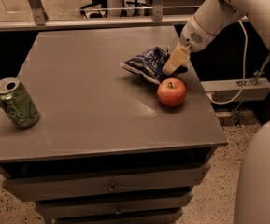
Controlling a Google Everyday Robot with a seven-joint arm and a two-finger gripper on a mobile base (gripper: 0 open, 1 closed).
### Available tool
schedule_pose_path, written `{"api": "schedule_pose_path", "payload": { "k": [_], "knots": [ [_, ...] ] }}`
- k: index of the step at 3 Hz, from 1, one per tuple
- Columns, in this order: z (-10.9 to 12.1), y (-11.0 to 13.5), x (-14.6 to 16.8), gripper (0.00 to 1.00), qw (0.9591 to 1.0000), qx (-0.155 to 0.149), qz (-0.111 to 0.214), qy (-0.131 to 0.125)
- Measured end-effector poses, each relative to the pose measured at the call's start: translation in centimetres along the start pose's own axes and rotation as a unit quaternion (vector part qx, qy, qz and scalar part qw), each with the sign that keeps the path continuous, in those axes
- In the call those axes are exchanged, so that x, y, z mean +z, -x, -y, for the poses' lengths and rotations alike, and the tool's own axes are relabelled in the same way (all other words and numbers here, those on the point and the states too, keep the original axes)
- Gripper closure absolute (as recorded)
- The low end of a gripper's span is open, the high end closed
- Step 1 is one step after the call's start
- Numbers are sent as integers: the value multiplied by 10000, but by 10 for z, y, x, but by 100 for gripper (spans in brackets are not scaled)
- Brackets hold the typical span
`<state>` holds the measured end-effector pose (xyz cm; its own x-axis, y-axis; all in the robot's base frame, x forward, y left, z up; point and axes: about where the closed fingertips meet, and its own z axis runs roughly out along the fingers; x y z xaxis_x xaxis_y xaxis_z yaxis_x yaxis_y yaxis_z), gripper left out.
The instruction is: Move blue chip bag near apple
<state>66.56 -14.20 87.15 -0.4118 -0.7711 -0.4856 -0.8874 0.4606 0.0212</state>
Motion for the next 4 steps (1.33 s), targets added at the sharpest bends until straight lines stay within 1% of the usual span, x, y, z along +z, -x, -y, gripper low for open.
{"api": "schedule_pose_path", "payload": {
  "k": [1, 2, 3, 4],
  "knots": [
    [-1, -1, -3, 0, 9999, 92, -3, -47],
    [1, -2, -9, 0, 9998, 161, 40, -123],
    [24, -30, -54, 0, 9928, 545, 848, -644],
    [41, -61, -92, 0, 9737, 755, 1880, -1046]
  ]
}}
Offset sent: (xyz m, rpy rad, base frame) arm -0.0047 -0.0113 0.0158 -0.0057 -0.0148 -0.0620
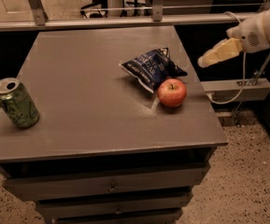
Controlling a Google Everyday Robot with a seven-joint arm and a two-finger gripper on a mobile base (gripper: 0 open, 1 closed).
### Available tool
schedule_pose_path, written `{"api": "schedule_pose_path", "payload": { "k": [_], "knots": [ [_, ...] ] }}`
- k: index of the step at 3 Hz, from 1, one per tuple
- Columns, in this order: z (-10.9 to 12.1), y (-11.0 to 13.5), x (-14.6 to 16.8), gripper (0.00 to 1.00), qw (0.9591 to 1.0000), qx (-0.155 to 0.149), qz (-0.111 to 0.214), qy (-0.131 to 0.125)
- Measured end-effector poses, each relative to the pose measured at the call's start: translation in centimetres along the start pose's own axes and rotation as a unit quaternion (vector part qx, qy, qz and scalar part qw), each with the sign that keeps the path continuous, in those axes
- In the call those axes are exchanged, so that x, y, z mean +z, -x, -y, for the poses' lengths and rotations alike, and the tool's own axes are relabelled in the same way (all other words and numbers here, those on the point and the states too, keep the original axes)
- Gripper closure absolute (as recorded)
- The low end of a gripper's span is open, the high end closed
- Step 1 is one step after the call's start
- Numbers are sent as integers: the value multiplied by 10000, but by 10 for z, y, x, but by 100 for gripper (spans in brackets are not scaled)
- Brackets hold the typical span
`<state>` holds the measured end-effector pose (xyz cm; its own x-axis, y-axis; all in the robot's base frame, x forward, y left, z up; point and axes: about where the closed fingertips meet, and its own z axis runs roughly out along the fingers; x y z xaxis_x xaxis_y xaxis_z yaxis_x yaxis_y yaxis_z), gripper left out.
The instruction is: Move blue chip bag near apple
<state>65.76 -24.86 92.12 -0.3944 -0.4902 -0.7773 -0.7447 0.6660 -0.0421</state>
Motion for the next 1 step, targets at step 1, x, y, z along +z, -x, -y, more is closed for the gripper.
{"api": "schedule_pose_path", "payload": {
  "k": [1],
  "knots": [
    [15, -20, -30, 0, 9994, 196, 111, -269]
  ]
}}
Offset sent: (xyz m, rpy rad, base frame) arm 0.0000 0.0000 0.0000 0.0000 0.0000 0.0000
